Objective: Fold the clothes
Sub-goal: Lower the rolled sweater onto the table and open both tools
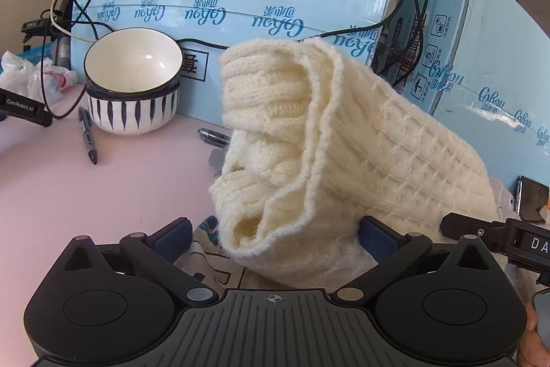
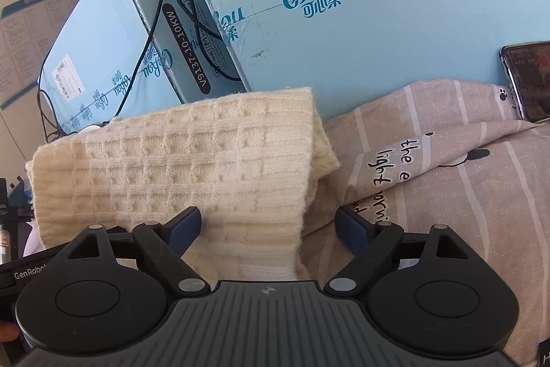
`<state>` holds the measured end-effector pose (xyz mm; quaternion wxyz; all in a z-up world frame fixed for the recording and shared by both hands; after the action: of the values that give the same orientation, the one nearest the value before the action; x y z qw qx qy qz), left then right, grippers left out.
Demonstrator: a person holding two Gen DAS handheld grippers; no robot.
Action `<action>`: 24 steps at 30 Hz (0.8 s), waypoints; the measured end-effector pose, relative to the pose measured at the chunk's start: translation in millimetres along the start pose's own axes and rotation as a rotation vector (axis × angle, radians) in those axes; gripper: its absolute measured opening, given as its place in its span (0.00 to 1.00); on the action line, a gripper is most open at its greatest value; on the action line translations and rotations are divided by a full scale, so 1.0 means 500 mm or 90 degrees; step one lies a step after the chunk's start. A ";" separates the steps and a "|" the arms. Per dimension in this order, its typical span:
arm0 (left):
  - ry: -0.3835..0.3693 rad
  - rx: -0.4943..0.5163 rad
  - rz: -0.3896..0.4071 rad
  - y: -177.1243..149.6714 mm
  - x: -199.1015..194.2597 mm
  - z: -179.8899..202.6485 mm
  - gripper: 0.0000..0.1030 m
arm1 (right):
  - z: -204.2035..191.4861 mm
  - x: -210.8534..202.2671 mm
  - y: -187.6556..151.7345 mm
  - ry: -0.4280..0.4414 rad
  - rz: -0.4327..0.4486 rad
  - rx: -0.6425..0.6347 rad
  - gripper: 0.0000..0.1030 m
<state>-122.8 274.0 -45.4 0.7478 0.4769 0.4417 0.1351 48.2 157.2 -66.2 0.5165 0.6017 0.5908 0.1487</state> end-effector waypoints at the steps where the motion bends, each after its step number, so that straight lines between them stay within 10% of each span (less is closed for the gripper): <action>1: -0.003 -0.001 0.010 0.001 -0.008 -0.001 1.00 | 0.000 -0.003 0.002 -0.004 0.004 0.001 0.83; 11: 0.000 -0.045 0.161 0.047 -0.118 -0.014 1.00 | -0.044 -0.093 0.018 -0.016 0.053 -0.056 0.99; 24: 0.026 -0.039 0.159 0.012 -0.222 0.035 1.00 | -0.064 -0.204 -0.024 -0.016 0.094 -0.092 1.00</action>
<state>-171.3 197.5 21.1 0.7303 0.5022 0.3896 0.2504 -9.8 80.6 -18.3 0.5539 0.6066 0.5257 0.2211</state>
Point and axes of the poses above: each gripper's, at about its wrist camera, not at the fingertips, and x roughly the way its jaws point, z to its right, y to its top, the point moved 5 cm from there along x, roughly the way its jaws point, and after that the axes turned 6 degrees about y, right-handed, at the moved point
